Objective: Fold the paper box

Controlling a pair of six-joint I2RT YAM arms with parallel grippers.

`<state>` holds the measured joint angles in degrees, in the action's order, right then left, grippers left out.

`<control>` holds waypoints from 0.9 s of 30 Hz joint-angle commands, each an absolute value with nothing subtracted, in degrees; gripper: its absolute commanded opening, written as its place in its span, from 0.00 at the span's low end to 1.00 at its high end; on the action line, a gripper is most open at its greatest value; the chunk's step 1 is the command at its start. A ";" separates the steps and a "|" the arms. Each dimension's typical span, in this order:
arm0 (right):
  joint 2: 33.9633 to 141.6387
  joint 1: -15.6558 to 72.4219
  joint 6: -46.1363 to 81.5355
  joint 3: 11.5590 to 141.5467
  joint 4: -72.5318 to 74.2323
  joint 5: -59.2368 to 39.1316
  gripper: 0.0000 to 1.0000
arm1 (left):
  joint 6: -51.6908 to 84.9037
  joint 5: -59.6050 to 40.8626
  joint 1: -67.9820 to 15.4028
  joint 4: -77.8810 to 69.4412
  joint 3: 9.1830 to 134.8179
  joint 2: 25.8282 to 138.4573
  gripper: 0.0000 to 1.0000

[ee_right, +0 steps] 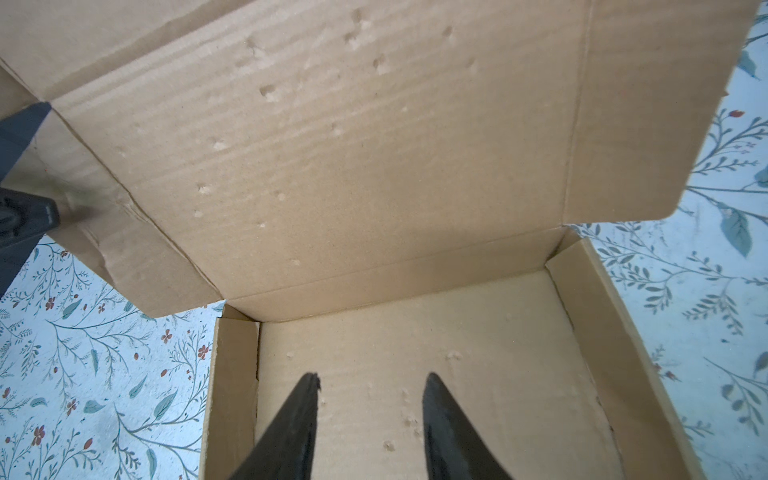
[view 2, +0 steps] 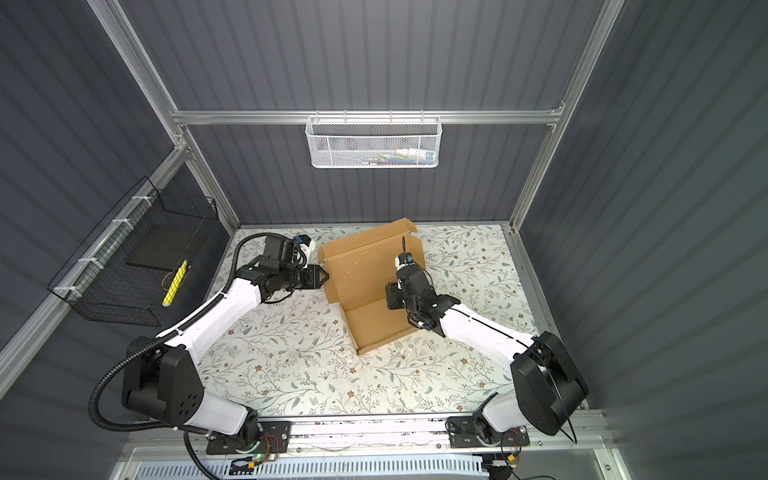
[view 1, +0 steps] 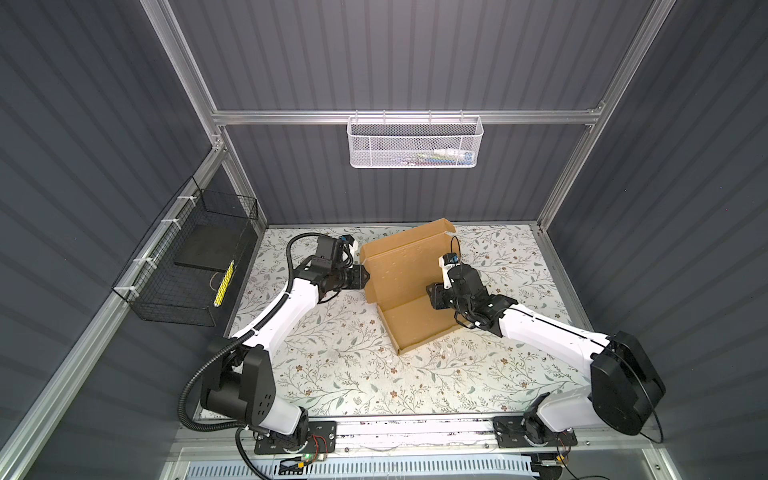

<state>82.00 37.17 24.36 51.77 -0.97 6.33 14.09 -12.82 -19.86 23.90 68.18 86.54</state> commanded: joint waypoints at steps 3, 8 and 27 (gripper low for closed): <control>80.09 36.77 23.90 52.13 -1.78 6.00 0.44 | 12.75 -11.97 -20.46 21.24 70.19 88.15 0.31; 79.63 36.56 24.08 51.72 -1.89 5.85 0.44 | 12.40 -11.87 -20.55 20.57 70.48 88.76 0.24; 77.87 32.29 23.64 54.70 -5.81 1.04 0.49 | 8.58 -10.99 -20.57 19.17 70.22 88.82 0.00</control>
